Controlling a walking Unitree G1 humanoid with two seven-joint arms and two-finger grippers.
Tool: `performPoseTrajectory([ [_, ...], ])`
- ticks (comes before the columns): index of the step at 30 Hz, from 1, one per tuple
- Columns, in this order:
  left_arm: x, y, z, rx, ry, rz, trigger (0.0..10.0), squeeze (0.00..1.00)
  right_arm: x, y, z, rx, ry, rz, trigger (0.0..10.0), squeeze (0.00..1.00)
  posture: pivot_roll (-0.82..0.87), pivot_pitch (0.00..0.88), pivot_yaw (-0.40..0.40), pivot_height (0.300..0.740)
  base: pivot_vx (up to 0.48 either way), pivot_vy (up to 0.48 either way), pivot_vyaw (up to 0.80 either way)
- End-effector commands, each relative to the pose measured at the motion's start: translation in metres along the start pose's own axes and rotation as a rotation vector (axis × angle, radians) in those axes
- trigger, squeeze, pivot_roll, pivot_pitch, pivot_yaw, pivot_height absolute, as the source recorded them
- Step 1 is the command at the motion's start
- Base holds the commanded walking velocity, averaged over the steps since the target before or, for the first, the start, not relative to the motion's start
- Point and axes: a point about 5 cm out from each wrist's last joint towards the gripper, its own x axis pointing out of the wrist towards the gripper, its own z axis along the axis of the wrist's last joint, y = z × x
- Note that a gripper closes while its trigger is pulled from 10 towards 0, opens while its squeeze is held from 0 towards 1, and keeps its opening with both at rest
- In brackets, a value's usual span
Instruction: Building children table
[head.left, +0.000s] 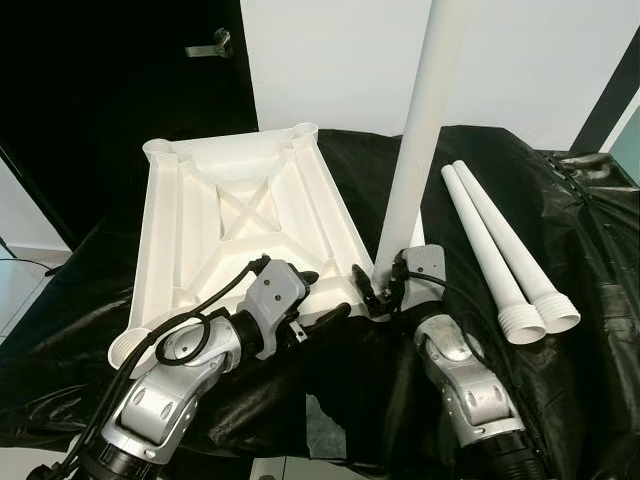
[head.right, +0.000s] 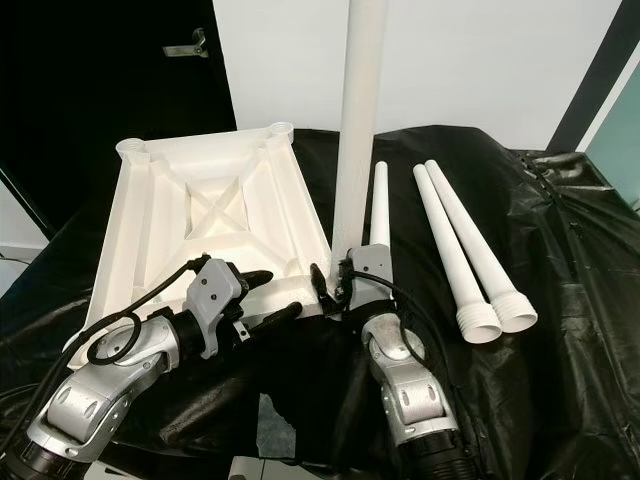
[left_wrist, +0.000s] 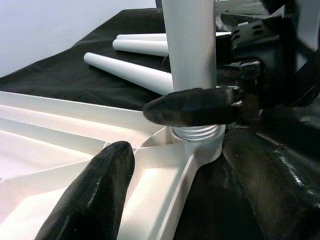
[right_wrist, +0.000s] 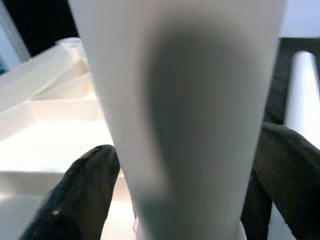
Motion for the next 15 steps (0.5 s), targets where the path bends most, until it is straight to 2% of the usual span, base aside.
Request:
performPoseTrajectory([
  [1, -0.001, -0.001, 0.0, 0.014, 0.012, -0.046, 10.0, 0.0, -0.003, -0.004, 0.001, 0.011, -0.013, 0.025, 10.0, 1.0, 0.09, 0.0, -0.003, 0.74, 0.0, 0.0, 0.0],
  [2, -0.001, -0.001, 0.0, 0.014, 0.012, -0.044, 10.0, 0.0, -0.004, -0.007, 0.001, 0.005, -0.015, 0.064, 10.0, 1.0, 0.09, 0.0, -0.004, 0.74, 0.0, 0.0, 0.0],
  [3, -0.001, -0.001, 0.0, 0.013, 0.012, -0.042, 10.0, 0.0, -0.005, -0.011, 0.0, -0.006, -0.011, 0.11, 10.0, 0.9, 0.09, 0.0, -0.006, 0.74, 0.0, 0.0, 0.0],
  [4, -0.001, -0.001, 0.0, 0.013, 0.011, -0.04, 10.0, 0.0, -0.005, -0.014, -0.001, -0.009, -0.003, 0.149, 10.0, 0.29, 0.09, 0.0, -0.006, 0.74, 0.0, 0.0, 0.0],
  [5, -0.001, -0.001, 0.0, 0.013, 0.011, -0.04, 10.0, 0.0, -0.005, -0.014, -0.001, -0.009, -0.003, 0.149, 10.0, 0.29, 0.09, 0.0, -0.006, 0.74, 0.0, 0.0, 0.0],
  [6, -0.002, 0.0, 0.0, 0.014, 0.01, -0.038, 10.0, 0.0, -0.002, -0.02, -0.002, -0.019, 0.012, 0.226, 10.0, 0.0, 0.09, 0.0, -0.006, 0.74, 0.0, 0.0, 0.0],
  [10, -0.002, 0.0, 0.001, 0.015, 0.01, -0.036, 10.0, 0.0, 0.001, -0.025, -0.003, -0.044, 0.02, 0.278, 10.0, 0.0, 0.1, 0.0, -0.01, 0.74, 0.0, 0.0, 0.0],
  [15, -0.002, 0.001, 0.001, 0.015, 0.009, -0.029, 10.0, 0.0, 0.018, -0.028, -0.002, -0.082, 0.045, 0.424, 10.0, 0.0, 0.1, 0.0, -0.006, 0.74, 0.0, 0.0, 0.0],
])
